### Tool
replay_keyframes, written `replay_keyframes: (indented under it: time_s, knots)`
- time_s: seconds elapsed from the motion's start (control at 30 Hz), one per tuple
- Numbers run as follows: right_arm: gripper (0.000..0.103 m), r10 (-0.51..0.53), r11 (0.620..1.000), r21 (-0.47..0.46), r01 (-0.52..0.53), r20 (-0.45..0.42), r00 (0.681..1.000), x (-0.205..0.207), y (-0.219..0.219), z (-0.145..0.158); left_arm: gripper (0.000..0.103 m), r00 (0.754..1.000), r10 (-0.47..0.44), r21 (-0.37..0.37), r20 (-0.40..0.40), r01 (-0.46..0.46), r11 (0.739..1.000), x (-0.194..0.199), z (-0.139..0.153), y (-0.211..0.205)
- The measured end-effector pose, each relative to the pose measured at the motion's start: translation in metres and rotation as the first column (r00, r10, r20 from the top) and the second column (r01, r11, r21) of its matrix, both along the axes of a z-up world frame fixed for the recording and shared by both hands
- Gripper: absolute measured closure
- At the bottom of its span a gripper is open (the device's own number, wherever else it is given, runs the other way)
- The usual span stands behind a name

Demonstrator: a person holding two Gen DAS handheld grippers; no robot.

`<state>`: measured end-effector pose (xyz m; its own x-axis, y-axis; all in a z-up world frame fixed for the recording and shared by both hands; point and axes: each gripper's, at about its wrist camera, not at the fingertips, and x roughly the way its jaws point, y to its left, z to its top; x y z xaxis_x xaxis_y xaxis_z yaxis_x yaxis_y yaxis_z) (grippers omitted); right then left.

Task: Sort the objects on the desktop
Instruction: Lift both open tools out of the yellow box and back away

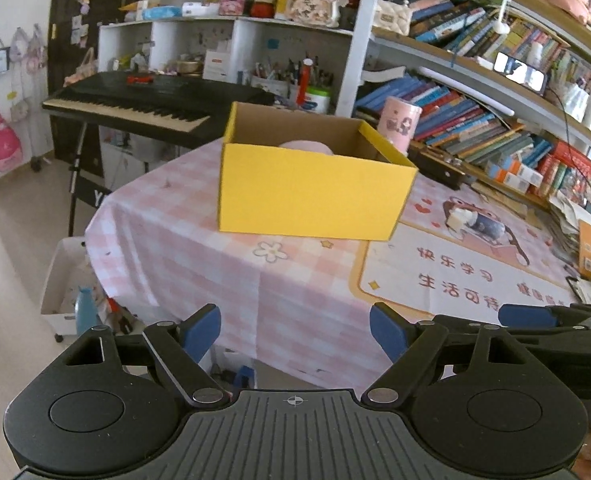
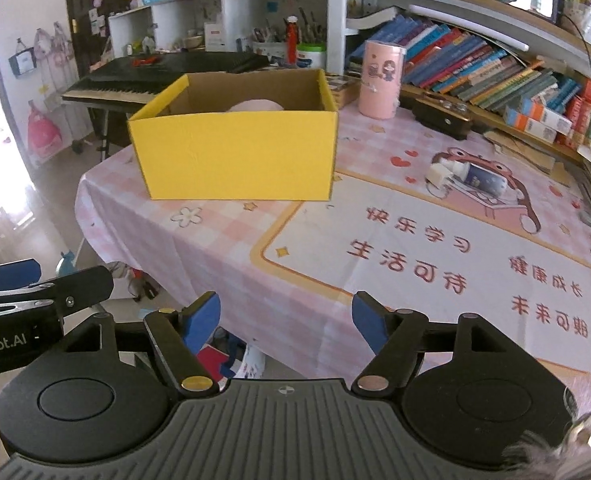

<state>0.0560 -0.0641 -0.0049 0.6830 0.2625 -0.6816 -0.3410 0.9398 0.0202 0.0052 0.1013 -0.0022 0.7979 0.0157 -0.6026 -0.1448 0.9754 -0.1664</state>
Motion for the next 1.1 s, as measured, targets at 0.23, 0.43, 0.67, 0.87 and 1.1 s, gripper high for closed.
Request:
replay_keyframes:
  time_s: [0.23, 0.43, 0.67, 0.87, 1.1]
  knots:
    - [0.030, -0.068, 0.998, 0.001, 0.068, -0.011, 0.998, -0.003, -0.021, -0.003, 0.019, 0.998, -0.069, 0.002, -0.009, 0.069, 0.998, 0.007, -0.003, -0.019]
    - [0.029, -0.128, 0.992, 0.004, 0.128, -0.016, 0.992, -0.001, -0.044, -0.005, 0.019, 0.992, -0.126, 0.005, -0.012, 0.126, 0.992, 0.019, -0.003, -0.039]
    - [0.028, -0.185, 0.983, 0.006, 0.185, -0.027, 0.982, 0.010, -0.071, -0.007, 0.019, 0.983, -0.184, 0.009, -0.020, 0.184, 0.983, 0.037, -0.003, -0.065]
    - [0.027, -0.216, 0.976, 0.010, 0.217, -0.036, 0.976, 0.023, -0.092, -0.007, 0.019, 0.978, -0.210, 0.015, -0.023, 0.210, 0.978, 0.055, -0.003, -0.084]
    - [0.027, -0.247, 0.969, 0.016, 0.248, -0.046, 0.968, 0.041, -0.117, -0.010, 0.019, 0.971, -0.236, 0.023, -0.035, 0.237, 0.971, 0.077, -0.004, -0.109]
